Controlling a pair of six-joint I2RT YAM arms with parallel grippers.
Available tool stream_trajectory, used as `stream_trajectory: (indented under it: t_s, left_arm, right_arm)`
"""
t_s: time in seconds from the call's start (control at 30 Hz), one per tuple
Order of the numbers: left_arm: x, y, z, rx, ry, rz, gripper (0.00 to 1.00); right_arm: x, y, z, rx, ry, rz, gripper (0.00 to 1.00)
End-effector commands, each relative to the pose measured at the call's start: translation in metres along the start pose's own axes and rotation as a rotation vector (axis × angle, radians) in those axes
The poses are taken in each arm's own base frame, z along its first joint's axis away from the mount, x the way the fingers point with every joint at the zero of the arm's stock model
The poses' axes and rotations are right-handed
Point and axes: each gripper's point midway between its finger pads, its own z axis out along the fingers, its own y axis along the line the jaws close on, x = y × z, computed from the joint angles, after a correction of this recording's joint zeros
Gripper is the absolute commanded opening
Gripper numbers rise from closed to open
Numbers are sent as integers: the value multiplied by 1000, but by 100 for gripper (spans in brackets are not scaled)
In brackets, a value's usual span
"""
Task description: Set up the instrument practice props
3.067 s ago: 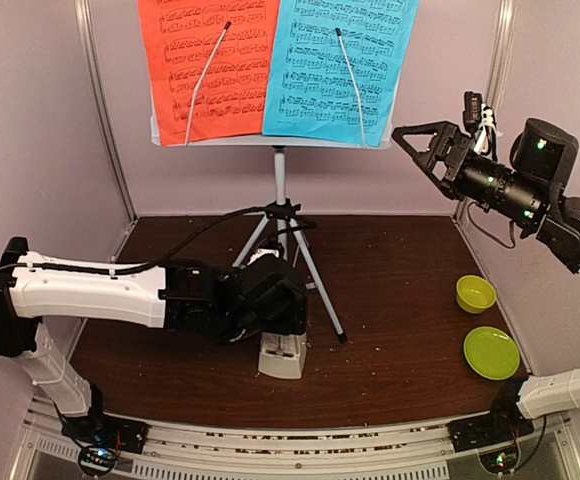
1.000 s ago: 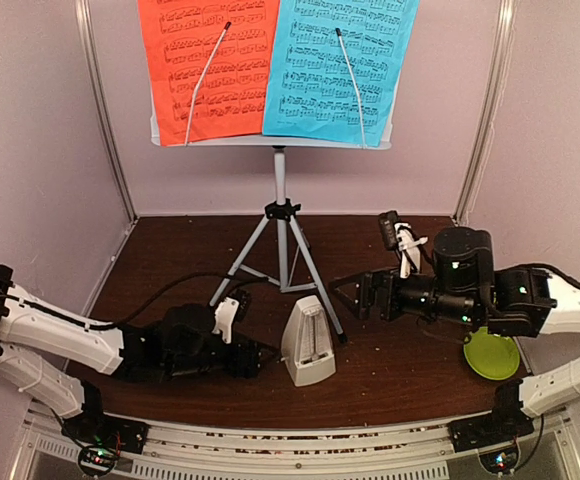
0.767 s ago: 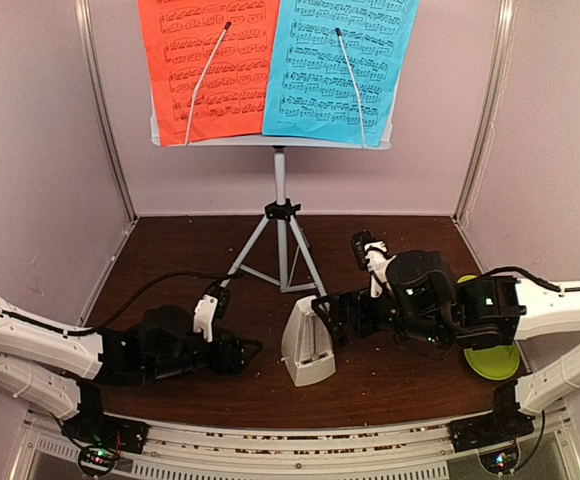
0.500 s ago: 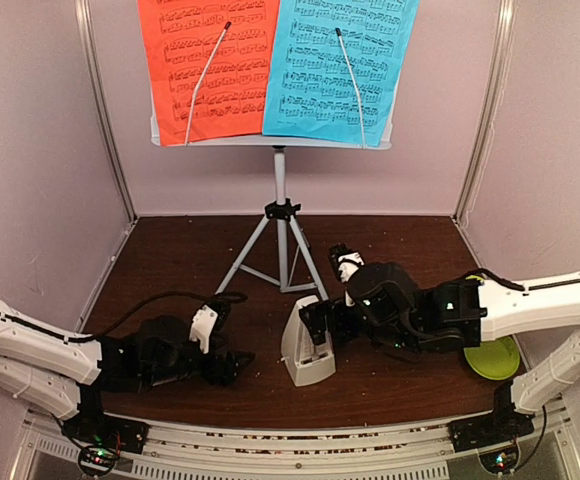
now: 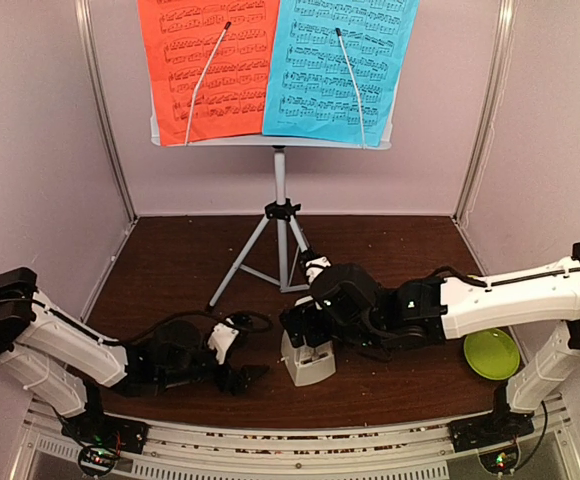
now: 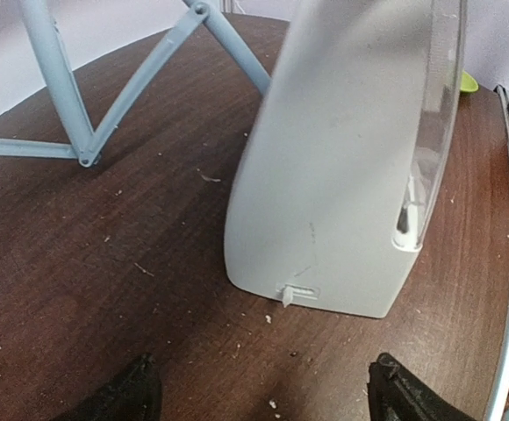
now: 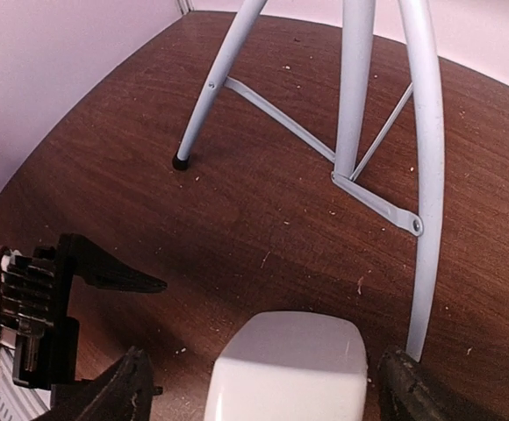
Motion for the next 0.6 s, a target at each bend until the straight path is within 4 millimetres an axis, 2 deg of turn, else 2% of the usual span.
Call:
stream_trajectory:
  t_s: [0.0,0.13,0.27,0.33,0.37,0.4,0.57]
  left_arm:
    - [-11,-11,4,70,-85,72,84]
    - [-19,-18,6,111,-135,143,84]
    - [-17,-19,9,131,-144,200,85]
    - [-14,-17,11,139,-146,219,85]
    - [-2,-15,11,150,-124,224,85]
    - [2,-15,11,161,-122,230,85]
    - [8,-13,19,189,-132,250,84]
  right_arm:
    - [3,-3,2,-10,11,-7,85]
    - [4,-10,7,-30,17,8,74]
    - [2,-16,6,-35,17,0,65]
    - [-1,-19,4,-40,14,-11,61]
    - [-1,-20,4,-43,16,-16,59]
    - [-2,-21,4,-48,15,-18,57]
    - [-9,-22,-3,-80,4,-18,51]
